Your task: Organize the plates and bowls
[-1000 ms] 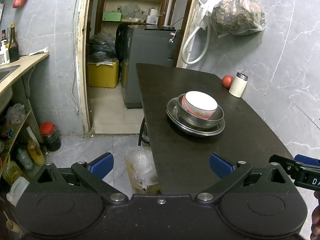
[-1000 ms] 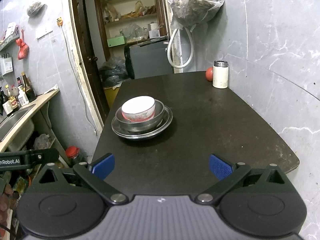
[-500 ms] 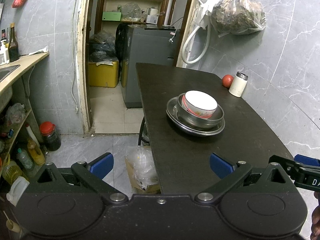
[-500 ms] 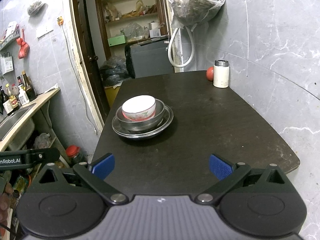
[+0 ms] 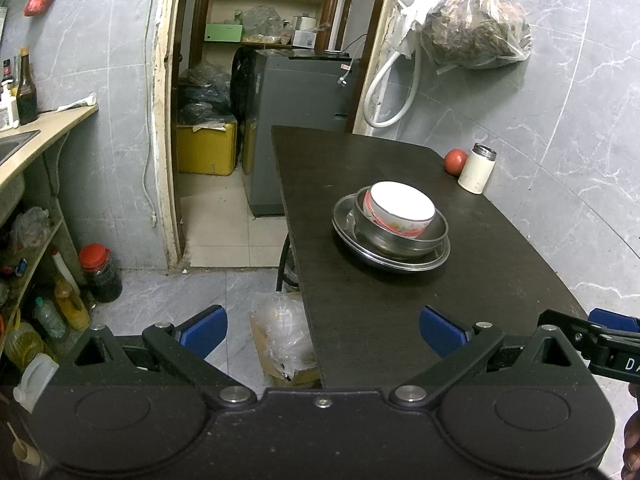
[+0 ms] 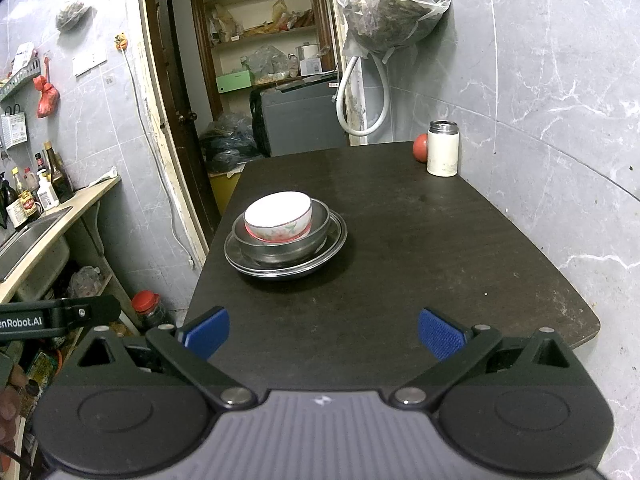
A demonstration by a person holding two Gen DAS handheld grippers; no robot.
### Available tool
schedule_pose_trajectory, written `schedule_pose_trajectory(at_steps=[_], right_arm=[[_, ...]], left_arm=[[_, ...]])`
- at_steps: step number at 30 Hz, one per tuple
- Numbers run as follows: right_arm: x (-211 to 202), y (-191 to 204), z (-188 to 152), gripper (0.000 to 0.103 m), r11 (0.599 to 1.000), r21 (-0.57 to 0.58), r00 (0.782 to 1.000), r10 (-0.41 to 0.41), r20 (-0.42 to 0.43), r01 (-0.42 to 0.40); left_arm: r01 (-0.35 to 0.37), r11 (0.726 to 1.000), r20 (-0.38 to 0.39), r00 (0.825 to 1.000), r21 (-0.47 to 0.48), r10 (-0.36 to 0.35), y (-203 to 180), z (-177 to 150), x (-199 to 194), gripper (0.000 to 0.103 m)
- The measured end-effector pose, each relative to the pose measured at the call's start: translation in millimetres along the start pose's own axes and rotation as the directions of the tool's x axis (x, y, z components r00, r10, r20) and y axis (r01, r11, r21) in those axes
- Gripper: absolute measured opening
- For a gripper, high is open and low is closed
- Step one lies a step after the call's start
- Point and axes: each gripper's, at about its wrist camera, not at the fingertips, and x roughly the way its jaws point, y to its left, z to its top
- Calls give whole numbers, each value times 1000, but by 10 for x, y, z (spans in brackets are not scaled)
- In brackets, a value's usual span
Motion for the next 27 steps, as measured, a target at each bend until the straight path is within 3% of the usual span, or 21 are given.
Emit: schedule_pose_trajectory(at_steps=[27], right_arm=[[3, 15, -18, 103, 1000, 1, 1000, 3, -10, -3]], left_arm=[[-5, 999, -34, 999, 54, 7, -57, 1, 32, 102]])
